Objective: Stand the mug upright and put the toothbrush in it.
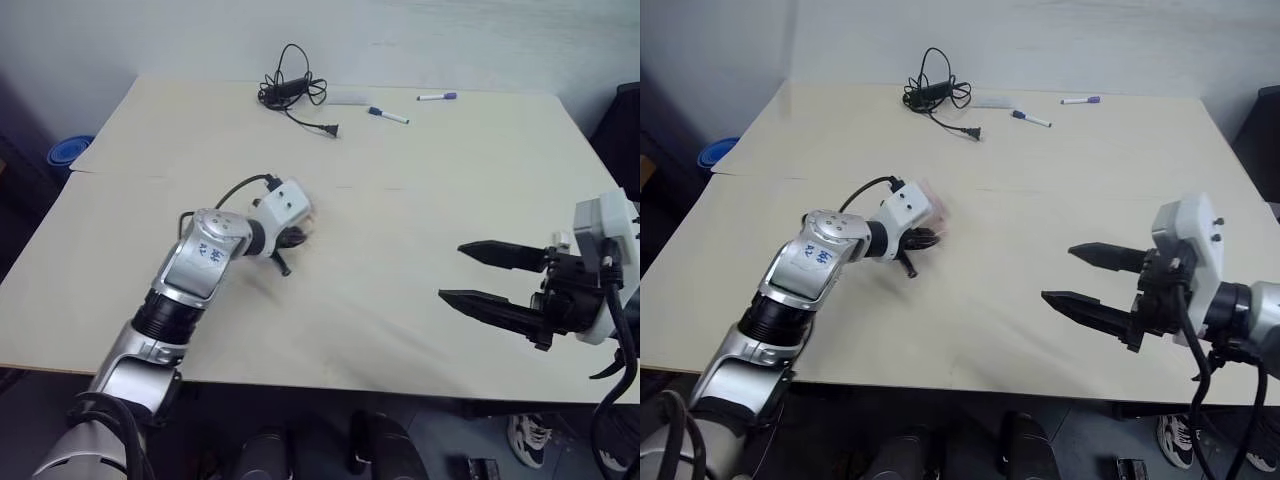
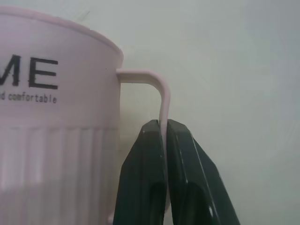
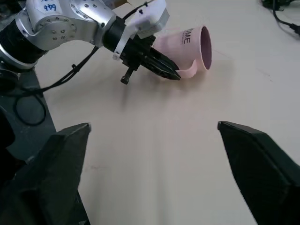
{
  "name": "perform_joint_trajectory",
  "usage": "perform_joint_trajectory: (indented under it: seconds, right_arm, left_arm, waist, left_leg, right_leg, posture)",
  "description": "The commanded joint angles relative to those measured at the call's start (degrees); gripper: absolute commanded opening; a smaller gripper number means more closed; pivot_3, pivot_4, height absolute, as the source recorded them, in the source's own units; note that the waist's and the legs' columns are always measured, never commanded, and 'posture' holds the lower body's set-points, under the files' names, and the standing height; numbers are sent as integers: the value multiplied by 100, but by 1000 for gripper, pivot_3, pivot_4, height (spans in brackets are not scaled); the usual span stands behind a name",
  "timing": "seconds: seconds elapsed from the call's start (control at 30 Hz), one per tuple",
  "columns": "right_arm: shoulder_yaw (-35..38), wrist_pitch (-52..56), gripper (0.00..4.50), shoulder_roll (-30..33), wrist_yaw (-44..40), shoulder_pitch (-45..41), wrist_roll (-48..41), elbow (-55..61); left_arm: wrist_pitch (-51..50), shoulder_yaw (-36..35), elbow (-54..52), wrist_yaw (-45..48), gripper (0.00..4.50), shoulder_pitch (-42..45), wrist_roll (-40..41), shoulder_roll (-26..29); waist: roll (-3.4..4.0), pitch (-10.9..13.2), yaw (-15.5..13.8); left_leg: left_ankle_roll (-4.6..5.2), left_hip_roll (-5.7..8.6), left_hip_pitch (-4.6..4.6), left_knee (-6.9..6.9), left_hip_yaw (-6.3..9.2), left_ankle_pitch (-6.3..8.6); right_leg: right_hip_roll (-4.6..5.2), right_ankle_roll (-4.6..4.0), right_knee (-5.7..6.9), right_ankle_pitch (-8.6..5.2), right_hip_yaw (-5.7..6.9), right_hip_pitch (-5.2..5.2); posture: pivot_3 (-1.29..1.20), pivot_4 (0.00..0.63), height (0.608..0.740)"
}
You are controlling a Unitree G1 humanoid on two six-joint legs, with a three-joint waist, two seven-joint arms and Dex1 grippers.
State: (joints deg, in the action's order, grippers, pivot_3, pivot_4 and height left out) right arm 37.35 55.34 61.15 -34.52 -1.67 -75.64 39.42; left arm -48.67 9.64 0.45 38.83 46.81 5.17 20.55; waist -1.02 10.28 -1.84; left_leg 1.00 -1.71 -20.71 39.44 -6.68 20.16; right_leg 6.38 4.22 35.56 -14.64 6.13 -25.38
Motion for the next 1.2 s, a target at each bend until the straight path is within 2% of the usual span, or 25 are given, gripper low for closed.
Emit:
perform_joint_trajectory:
  seconds: [0.03, 0.1, 0.2, 0.37, 0.53, 0.7, 0.83, 1.03, 1.2]
  right_arm:
    - [309, -149, 4450, 51, 164, 47, 341, -68]
    - [359, -163, 4450, 25, 152, 92, 407, -105]
    - [387, -202, 4450, 6, 64, 240, 639, -43]
    - [366, -254, 4450, -43, 121, 268, 700, -12]
    - [393, -256, 4450, -76, 232, 281, 615, 50]
    - [392, -255, 4450, -80, 291, 284, 592, 61]
    - [205, -290, 4500, -55, 334, 189, 646, 40]
    - [-178, -325, 4500, 13, 248, -116, 790, -133]
    - [-596, -350, 4500, 25, 177, -468, 1000, -349]
  left_arm:
    - [1072, -833, -164, -135, 0, 165, 751, -661]
    - [1545, -1006, -62, -122, 0, 60, 987, -1006]
    - [2339, -828, 357, 347, 0, -202, 1261, -1500]
    - [2953, -609, 1466, 945, 0, -289, 1382, -1892]
    - [3176, -616, 2343, 1134, 0, -285, 1307, -1878]
    - [3209, -504, 2057, 1298, 0, -656, 1264, -1594]
    - [2963, -385, 1477, 1504, 987, -1111, 1285, -1145]
    - [2706, -386, 777, 1544, 2988, -1580, 1319, -601]
    - [2499, -447, 308, 1535, 4428, -1845, 1383, -263]
  waist:
    - [-1, 1, 6]
    - [-1, 1, 6]
    - [-1, 0, 11]
    - [-1, 1, 13]
    - [-1, 1, 20]
    - [0, 0, 26]
    - [0, 0, 31]
    - [1, -1, 29]
    - [2, -1, 34]
  left_leg:
    - [4, 0, -7, 9, 0, 2]
    - [9, 0, -15, 21, 2, 6]
    - [12, 3, -18, 31, 2, 7]
    - [18, 6, -23, 50, 0, 11]
    - [27, 5, -29, 55, 5, 17]
    - [30, 4, -34, 55, 9, 19]
    - [30, 4, -35, 56, 9, 20]
    - [33, 4, -35, 61, 11, 21]
    - [35, 5, -39, 62, 13, 22]
  right_leg:
    - [1, 5, -1, 3, 1, 0]
    - [4, 9, -1, 6, 4, 0]
    - [3, 13, -2, 11, 4, 0]
    - [0, 15, -16, 13, 27, -1]
    - [0, 17, -19, 15, 42, -1]
    - [2, 21, -23, 18, 49, -2]
    - [3, 23, -16, 19, 46, -1]
    - [7, 23, -27, 20, 27, -1]
    - [9, 25, -26, 21, 15, -1]
  posture:
    - [0, 150, 740]
    - [0, 150, 740]
    - [0, 150, 740]
    - [0, 150, 740]
    - [0, 150, 740]
    - [0, 150, 740]
    - [0, 150, 740]
    - [0, 150, 740]
    - [0, 150, 740]
